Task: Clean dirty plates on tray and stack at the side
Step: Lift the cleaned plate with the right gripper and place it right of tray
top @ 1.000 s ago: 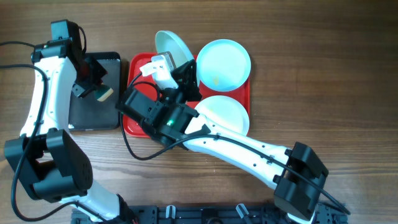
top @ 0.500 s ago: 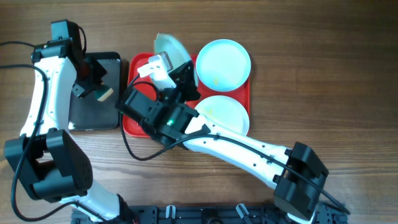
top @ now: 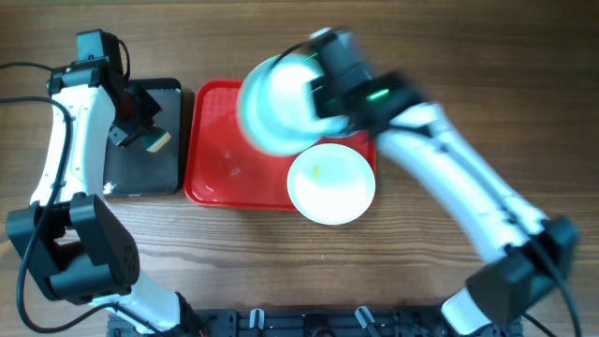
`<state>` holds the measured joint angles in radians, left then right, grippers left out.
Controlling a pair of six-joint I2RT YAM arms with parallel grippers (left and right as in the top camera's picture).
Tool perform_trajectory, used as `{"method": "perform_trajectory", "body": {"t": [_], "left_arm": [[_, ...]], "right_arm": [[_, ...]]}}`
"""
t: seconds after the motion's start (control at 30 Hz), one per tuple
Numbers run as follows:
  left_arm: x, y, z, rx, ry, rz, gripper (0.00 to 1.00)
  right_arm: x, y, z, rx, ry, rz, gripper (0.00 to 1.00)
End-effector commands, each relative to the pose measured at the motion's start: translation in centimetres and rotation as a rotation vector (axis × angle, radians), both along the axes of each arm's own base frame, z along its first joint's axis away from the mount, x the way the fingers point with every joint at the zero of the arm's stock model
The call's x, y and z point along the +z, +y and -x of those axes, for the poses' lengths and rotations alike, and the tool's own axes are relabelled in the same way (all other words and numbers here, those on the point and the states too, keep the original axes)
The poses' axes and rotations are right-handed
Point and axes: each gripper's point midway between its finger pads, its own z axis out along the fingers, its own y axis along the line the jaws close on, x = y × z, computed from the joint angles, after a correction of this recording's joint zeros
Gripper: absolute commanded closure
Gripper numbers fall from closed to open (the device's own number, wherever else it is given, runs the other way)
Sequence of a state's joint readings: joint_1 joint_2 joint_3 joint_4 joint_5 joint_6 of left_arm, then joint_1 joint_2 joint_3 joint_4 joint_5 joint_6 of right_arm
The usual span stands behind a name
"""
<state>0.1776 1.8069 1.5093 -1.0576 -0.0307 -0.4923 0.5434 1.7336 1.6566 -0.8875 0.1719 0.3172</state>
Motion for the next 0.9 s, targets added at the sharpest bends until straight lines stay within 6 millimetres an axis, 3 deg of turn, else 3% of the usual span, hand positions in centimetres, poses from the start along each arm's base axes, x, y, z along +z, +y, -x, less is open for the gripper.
{"method": "perform_trajectory", "body": {"t": [0.0,0.2,0.4,0.57,0.87], "left_arm": [[-0.5,-0.1,-0.1,0.010,0.007,0.011,0.96],[-0.5,-0.1,-0.2,0.009,0.001,0.010,0.96],[-0.5,-0.1,-0.2,0.009,0.001,0.010,0.96],[-0.5,-0.1,-0.2,0.009,0.001,0.010,0.96],[-0.5,-0.1,-0.2,0.009,0.001,0.011,0.96]], "right_arm": [[1.2,-5.2,-0.1,-0.073,0.124,-0.231,0.96],[-1.7,-18.0,-0.2,-0.368,0.230,-0.227,0.96],[-6.8,-26.1,2.2,-0.572,0.316,-0.236,0.96],[-11.5,-28.7,4.5,-0.657,0.369,-0.249,0.96],[-17.2,-28.6,5.4,-0.666,0.336,-0.248,0.96]]}}
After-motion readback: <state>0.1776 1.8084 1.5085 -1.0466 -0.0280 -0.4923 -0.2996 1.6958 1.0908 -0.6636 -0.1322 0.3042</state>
